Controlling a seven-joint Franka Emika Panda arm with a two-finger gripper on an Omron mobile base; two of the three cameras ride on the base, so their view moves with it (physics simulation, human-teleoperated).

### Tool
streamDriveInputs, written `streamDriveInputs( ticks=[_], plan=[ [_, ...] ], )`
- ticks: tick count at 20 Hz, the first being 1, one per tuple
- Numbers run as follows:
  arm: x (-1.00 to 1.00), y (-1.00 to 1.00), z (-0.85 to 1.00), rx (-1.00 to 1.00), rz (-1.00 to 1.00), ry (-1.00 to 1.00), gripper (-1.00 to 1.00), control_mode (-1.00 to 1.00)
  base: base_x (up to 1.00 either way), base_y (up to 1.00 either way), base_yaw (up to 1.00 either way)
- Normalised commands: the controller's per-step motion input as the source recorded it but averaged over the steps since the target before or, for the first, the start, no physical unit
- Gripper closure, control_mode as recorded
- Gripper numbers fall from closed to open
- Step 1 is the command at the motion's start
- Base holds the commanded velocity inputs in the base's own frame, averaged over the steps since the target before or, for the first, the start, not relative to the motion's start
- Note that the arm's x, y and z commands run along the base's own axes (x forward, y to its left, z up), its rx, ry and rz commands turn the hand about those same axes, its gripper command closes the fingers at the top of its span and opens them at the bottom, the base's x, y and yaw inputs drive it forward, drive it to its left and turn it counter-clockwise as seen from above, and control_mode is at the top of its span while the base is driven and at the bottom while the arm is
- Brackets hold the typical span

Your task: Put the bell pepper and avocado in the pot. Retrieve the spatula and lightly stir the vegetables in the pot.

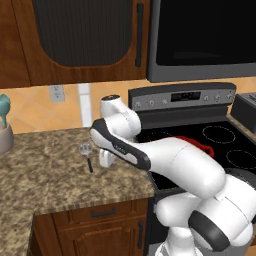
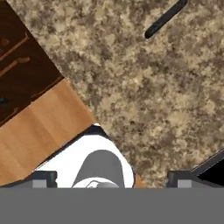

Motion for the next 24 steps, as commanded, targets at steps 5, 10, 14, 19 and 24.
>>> streamDriveInputs(
  ticks=[5, 10, 14, 19, 24],
  plan=[
    [0.22, 0.23, -0.46, -0.2, 0.76, 0.02, -1.0, -1.0, 0.0, 0.0, 0.0],
    [0.29, 0.31, -0.25, -0.14, 0.73, 0.04, -1.0, -1.0, 0.0, 0.0, 0.0],
    [0.42, 0.43, -0.02, -0.04, 0.66, 0.15, -1.0, -1.0, 0.0, 0.0, 0.0],
    [0.53, 0.35, -0.14, -0.02, 0.64, 0.18, -1.0, -1.0, 0.0, 0.0, 0.0],
    [0.39, 0.04, -0.48, -0.06, 0.63, 0.0, -1.0, -1.0, 0.0, 0.0, 0.0]
  ],
)
